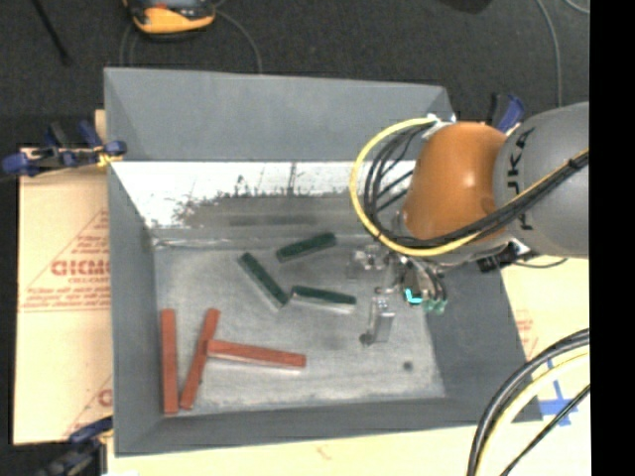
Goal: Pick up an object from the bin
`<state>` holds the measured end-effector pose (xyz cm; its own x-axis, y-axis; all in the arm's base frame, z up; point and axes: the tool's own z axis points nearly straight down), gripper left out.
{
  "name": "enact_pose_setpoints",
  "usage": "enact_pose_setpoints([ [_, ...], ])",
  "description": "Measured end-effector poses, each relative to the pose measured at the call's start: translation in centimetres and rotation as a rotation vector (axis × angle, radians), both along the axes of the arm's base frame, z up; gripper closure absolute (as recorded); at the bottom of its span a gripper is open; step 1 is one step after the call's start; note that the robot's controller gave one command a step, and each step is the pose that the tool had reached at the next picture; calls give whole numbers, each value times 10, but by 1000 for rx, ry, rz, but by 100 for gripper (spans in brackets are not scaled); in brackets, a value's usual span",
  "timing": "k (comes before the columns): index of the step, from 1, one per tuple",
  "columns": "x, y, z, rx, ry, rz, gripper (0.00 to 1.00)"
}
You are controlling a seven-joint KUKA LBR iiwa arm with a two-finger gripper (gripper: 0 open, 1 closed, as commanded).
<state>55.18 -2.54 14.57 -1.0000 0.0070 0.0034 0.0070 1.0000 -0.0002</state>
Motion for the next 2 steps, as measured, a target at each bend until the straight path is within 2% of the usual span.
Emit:
enact_pose_setpoints([
  [1, 2, 0, 4, 0, -7, 0, 0],
  [2, 33, 18, -75, 0, -7, -248, 100],
])
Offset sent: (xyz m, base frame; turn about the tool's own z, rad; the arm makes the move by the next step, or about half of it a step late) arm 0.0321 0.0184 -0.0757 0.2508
